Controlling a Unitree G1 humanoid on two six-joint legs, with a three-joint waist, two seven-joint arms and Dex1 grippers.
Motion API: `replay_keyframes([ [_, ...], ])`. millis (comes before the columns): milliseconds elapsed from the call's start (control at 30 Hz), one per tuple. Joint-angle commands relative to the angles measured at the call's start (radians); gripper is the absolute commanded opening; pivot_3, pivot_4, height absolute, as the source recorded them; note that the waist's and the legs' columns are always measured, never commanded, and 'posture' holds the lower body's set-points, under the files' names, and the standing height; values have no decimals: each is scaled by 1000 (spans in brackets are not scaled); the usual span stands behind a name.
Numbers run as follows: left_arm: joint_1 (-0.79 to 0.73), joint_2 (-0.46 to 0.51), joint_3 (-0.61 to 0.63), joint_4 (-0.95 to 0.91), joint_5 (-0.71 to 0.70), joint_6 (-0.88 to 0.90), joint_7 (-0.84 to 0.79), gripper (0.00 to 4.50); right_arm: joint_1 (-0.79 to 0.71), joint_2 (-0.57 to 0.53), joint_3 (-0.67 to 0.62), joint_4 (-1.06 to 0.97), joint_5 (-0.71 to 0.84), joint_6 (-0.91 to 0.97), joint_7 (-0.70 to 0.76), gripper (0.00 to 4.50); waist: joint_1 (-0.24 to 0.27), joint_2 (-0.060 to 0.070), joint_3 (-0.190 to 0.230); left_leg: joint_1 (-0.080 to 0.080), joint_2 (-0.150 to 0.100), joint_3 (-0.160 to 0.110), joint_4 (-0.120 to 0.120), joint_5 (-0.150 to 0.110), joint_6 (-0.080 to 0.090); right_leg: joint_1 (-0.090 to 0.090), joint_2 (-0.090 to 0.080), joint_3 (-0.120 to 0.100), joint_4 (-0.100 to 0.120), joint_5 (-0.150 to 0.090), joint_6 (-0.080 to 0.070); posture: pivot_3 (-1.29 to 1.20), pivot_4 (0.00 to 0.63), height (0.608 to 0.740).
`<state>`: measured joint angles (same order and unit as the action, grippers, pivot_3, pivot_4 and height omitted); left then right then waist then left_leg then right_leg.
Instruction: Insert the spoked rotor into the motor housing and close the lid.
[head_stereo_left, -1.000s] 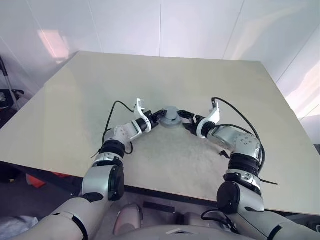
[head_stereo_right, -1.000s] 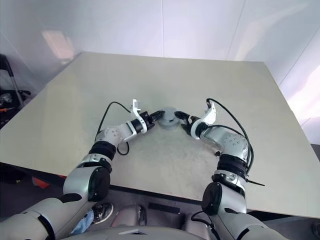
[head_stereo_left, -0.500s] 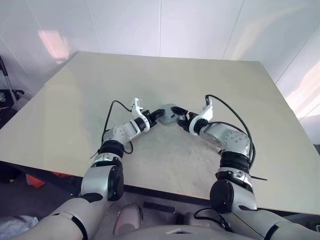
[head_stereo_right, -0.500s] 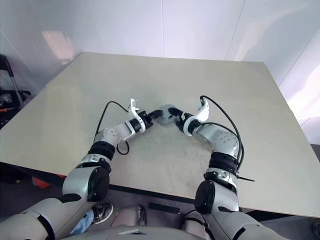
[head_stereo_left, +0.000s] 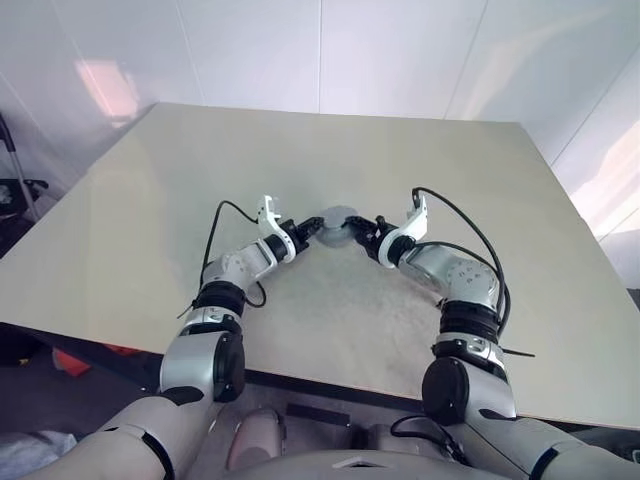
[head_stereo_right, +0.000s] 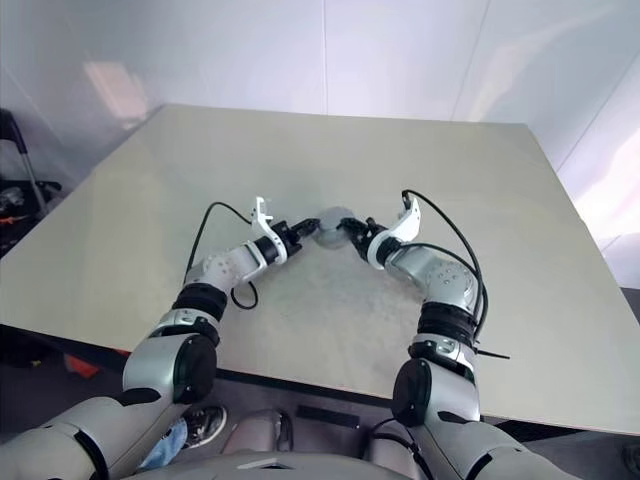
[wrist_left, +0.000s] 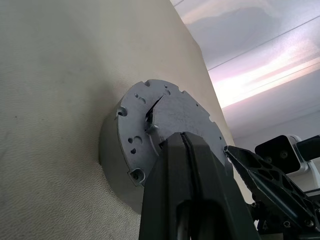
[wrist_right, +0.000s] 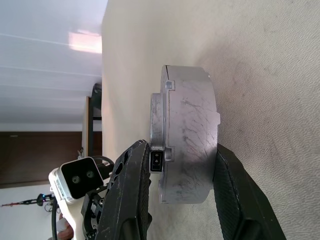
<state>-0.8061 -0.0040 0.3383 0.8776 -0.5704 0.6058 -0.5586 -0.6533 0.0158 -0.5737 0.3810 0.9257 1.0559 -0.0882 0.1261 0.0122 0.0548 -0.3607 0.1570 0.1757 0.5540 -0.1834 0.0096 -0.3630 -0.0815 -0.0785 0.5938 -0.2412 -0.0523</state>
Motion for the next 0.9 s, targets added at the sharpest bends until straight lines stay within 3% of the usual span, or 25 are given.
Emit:
replay_keyframes([
  [33,20,-6,-18,28,27,15,22,0,-34,8,32,-23,18,7,23,1593,0,0,0,0,0,0,0,0,0,0,0,0,0,0,0,0,0,740],
  [333,14,-1,-12,35,29,2,18,0,-37,7,22,-15,13,-6,8,1593,0,0,0,0,0,0,0,0,0,0,0,0,0,0,0,0,0,740],
  [533,12,8,25,4,-10,-14,-6,0,-75,19,-76,22,96,-49,-33,1593,-2,0,0,0,0,0,0,0,0,-1,0,0,0,0,0,0,0,740],
  [733,14,20,53,-11,-32,-7,-16,0,-104,34,-123,46,142,-78,-73,1593,-1,0,1,-14,0,0,8,-1,3,-16,-1,0,12,2,3,0,0,740],
  [900,15,25,61,-17,-39,-3,-12,0,-97,32,-111,46,149,-83,-77,1593,-2,0,1,-16,0,0,9,-2,3,-19,-1,0,13,2,3,0,0,740],
])
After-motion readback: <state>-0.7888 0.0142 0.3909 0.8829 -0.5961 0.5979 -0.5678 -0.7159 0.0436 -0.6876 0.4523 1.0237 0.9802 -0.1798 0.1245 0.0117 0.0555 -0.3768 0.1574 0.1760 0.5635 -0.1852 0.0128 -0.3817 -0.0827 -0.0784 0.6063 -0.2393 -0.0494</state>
